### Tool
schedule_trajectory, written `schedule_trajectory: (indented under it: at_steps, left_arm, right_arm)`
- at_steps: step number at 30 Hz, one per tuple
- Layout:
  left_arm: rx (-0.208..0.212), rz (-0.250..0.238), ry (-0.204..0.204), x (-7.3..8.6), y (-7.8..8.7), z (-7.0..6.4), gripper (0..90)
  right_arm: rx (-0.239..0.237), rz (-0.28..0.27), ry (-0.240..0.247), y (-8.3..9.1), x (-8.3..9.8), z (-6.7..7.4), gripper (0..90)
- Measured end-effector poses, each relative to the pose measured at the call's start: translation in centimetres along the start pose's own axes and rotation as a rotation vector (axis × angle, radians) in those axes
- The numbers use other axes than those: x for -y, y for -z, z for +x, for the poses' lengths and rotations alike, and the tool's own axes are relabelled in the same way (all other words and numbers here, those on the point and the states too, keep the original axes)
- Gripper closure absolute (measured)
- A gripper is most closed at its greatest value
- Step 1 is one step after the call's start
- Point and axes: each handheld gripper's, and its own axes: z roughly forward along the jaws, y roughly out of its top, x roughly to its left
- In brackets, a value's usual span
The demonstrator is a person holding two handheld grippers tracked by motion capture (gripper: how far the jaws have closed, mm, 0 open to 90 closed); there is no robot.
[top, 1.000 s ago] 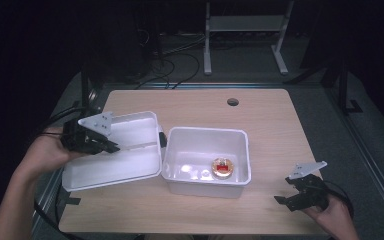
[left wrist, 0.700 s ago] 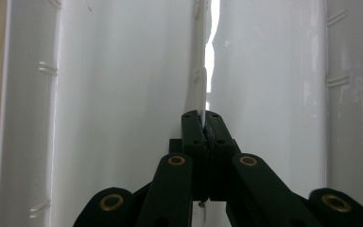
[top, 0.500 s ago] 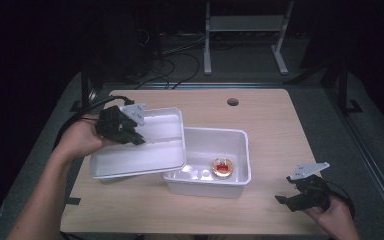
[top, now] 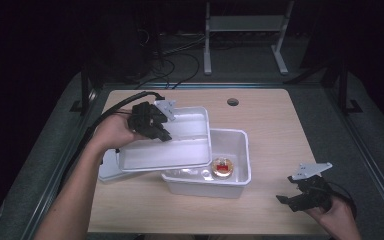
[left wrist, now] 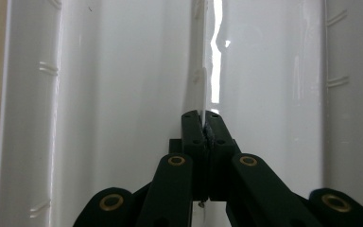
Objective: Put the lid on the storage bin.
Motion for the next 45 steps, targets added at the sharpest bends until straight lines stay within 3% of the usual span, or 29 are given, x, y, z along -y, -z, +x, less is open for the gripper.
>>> schedule_trajectory:
  at_steps: [29, 41, 45]
  left_arm:
    - [0.082, -0.022, -0.05, -5.9, -5.6, 0.5, 89.1]
    - [0.1, -0.029, -0.055, -7.0, -6.7, 0.5, 89.1]
    - [0.1, -0.007, -0.055, -7.0, -7.3, 0.5, 89.0]
  right_arm:
    - [-0.008, -0.002, -0.005, -0.1, -0.1, 0.1, 21.1]
    - [-0.013, -0.002, 0.0, -0.1, -0.1, 0.1, 21.1]
    - [-0.013, -0.004, 0.001, -0.1, -0.1, 0.1, 21.1]
